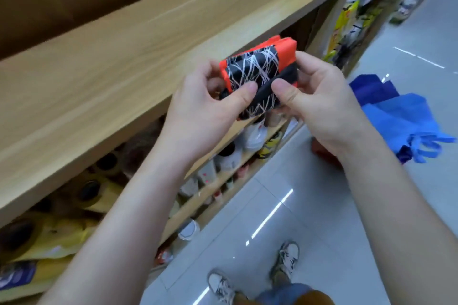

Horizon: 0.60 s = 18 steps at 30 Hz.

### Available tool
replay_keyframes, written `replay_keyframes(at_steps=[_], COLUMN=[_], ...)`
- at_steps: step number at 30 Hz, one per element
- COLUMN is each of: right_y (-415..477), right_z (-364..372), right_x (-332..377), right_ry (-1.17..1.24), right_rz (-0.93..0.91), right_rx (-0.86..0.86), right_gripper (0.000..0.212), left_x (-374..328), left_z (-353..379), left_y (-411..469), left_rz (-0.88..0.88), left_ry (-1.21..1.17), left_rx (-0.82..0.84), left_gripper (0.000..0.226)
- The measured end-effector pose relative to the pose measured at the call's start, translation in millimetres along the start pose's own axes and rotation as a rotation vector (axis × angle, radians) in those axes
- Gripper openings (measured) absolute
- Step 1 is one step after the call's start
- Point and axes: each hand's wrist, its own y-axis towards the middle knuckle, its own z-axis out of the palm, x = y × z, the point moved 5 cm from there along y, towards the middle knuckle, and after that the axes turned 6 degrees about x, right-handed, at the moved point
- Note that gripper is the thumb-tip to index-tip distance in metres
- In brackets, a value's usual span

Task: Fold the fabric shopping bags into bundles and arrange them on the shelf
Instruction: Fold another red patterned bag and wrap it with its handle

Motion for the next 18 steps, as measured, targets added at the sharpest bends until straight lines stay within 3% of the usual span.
replay_keyframes(at_steps=[4,7,10,12,18], right_y=[-3,-2,1,7,50], right_z=[-54,-97,-147,-175,-215], right_x=[-2,-8,-18,-17,-2], right_ry=[-0.244,-0.27,-0.261,-0.282,-0.365], right_rz=[-0.093,-0.082,-0.009,-0.029,-0.139], right_rx=[0.021,0.05,-0.066,-0.138,-0.268], right_gripper=[0.041,0.046,0.051,0.043,0.029], left_x=[-14,-25,-39,-50,-70], left_z=[39,74,105,123,140], left_y=[26,48,75,92,158], left_rz=[0.05,0.057,0.118,0.148,0.248], left_ry=[0.208,0.302,0.436,0.485,0.436], left_rx=[0.053,0.09,0.033,-0.009,-0.101], left_gripper=[0.033,0.026,0.021,0.021,0.021])
